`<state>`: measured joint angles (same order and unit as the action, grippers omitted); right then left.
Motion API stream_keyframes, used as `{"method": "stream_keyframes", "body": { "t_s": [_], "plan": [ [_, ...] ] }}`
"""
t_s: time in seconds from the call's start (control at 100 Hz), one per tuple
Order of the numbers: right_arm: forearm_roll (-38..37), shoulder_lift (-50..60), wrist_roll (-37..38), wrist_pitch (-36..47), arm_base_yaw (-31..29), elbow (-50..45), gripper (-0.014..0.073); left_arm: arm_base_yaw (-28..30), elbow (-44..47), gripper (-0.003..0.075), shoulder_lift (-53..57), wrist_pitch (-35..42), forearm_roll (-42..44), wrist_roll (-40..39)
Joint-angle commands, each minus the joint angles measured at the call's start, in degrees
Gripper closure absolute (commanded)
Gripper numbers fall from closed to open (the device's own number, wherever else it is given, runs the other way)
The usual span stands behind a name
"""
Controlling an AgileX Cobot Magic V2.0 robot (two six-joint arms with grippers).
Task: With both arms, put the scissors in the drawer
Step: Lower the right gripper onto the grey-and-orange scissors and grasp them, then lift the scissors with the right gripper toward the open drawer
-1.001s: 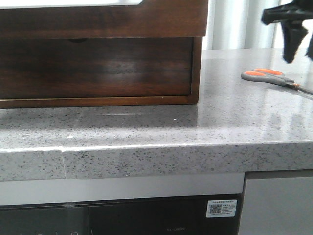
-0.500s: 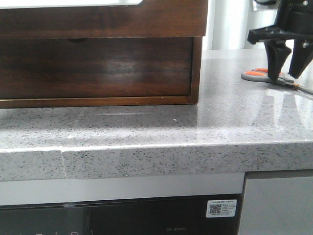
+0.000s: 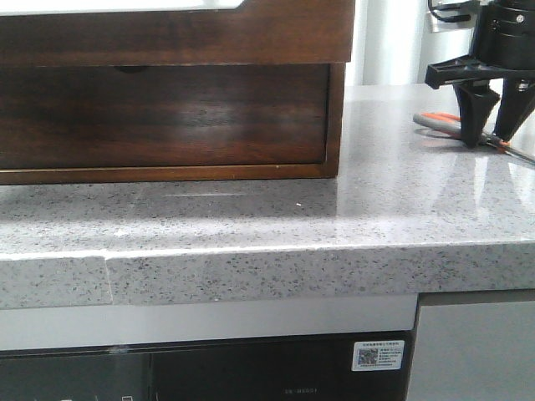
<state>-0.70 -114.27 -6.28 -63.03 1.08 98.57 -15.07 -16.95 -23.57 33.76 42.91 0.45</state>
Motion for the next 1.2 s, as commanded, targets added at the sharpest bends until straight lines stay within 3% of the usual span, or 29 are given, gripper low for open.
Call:
{"method": "stream_keyframes", "body": {
  "t_s": [0.0,0.16,0.43,0.7,0.92,1.111,1.191],
  "plan": [
    [0.0,1.3,-0.6,0.8,0.0,1.0,0.0292,-0.1,-1.6,0.0416,-0.2,2.0,-2.5,-0.8],
    [0.0,1.3,-0.6,1.1,0.0,1.0,0.0308,-0.1,-1.6,0.0416,-0.2,2.0,-2.5,-0.8],
    [0.0,1.3,-0.6,2.1,0.0,1.0,0.0448,-0.1,-1.6,0.0416,-0.2,2.0,-2.5,-0.8],
    [0.0,1.3,-0.6,2.3,0.0,1.0,0.0455,-0.1,-1.6,0.0416,-0.2,2.0,-2.5,-1.0],
    [2.5,4.1,-0.6,1.2,0.0,1.0,0.0666,-0.1,-1.6,0.0416,-0.2,2.0,-2.5,-1.1],
    [4.6,12.3,-0.8,4.3,0.1,1.0,0.0667,-0.1,-1.6,0.0416,-0.2,2.0,-2.5,-2.5],
    [8.5,16.5,-4.5,5.2,0.2,1.0,0.0667,-0.1,-1.6,0.0416,-0.2,2.0,-2.5,-2.5]
  ]
}}
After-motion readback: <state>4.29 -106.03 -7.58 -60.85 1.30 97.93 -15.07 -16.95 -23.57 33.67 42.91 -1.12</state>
